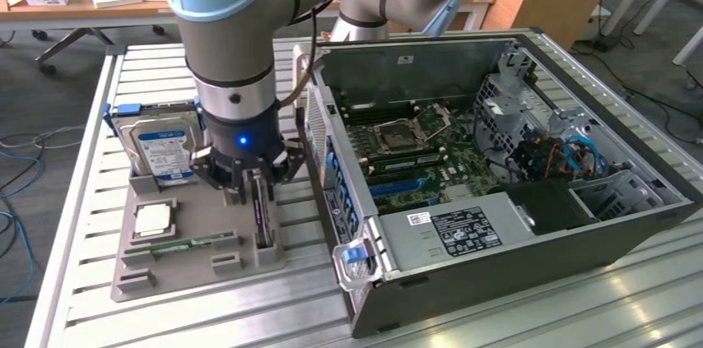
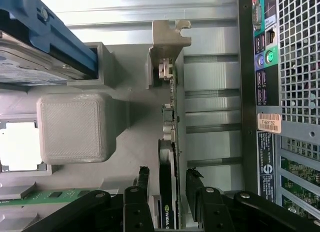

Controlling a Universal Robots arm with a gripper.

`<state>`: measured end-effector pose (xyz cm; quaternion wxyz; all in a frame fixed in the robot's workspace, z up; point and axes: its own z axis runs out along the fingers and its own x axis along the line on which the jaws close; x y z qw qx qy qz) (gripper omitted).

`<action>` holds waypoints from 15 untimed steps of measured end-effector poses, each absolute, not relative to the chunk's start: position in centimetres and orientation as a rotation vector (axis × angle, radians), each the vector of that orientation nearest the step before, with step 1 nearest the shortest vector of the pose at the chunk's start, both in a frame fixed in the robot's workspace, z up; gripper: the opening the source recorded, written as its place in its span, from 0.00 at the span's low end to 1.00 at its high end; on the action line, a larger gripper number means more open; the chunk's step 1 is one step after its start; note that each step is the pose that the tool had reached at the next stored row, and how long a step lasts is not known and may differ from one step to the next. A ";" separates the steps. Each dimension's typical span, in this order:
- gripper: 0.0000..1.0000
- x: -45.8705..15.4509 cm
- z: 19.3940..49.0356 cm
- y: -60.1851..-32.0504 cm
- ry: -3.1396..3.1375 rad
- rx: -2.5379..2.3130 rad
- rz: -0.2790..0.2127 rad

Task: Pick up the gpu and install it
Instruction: 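Pick up the gpu and move the gpu toward the slot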

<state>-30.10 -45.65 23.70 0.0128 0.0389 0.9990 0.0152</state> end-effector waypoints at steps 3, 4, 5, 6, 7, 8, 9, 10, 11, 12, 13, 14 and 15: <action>0.43 -30.1 23.3 -45.7 3.113 0.121 0.047; 0.43 -30.1 23.2 -45.7 3.113 0.121 0.047; 0.43 -30.1 23.1 -45.7 3.113 0.121 0.047; 0.43 -30.1 23.0 -45.7 3.113 0.121 0.047; 0.43 -30.1 23.0 -45.7 3.113 0.121 0.047; 0.43 -30.1 23.0 -45.7 3.114 0.121 0.047; 0.43 -30.1 23.0 -45.7 3.113 0.121 0.047; 0.43 -30.1 23.0 -45.7 3.113 0.121 0.047; 0.43 -30.1 23.0 -45.7 3.113 0.121 0.047; 0.43 -30.1 23.0 -45.7 3.113 0.121 0.047; 0.43 -30.1 23.0 -45.8 3.113 0.121 0.047; 0.43 -30.1 23.0 -45.8 3.113 0.121 0.047; 0.43 -30.1 23.0 -45.8 3.113 0.121 0.047</action>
